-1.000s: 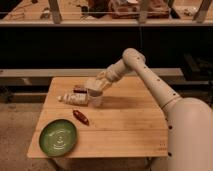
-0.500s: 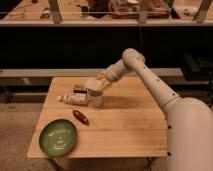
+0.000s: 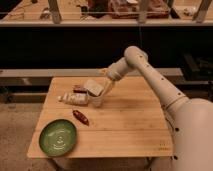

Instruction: Place the white sponge in the ceramic cup

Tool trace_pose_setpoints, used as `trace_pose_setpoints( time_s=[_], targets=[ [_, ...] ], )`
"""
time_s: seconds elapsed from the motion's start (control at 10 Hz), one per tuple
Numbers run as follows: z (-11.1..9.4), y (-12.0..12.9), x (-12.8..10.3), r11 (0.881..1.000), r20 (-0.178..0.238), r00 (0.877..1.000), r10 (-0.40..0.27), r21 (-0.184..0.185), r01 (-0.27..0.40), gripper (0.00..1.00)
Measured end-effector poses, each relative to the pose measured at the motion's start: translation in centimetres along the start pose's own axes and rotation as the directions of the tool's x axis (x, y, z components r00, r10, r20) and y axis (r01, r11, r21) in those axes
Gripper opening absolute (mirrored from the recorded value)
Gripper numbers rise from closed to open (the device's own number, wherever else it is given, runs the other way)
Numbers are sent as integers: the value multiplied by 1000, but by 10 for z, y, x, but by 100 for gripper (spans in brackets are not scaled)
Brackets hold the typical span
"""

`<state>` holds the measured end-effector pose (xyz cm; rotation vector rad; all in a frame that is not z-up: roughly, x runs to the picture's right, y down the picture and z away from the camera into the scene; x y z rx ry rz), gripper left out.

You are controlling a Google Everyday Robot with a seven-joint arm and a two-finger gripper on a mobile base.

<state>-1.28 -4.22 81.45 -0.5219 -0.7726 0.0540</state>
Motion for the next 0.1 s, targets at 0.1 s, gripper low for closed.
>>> trace_pose_setpoints(
  time_s=[0.1],
  targets=[
    [-2, 2, -4, 1000, -18, 1000, -5, 2, 5, 80]
  ],
)
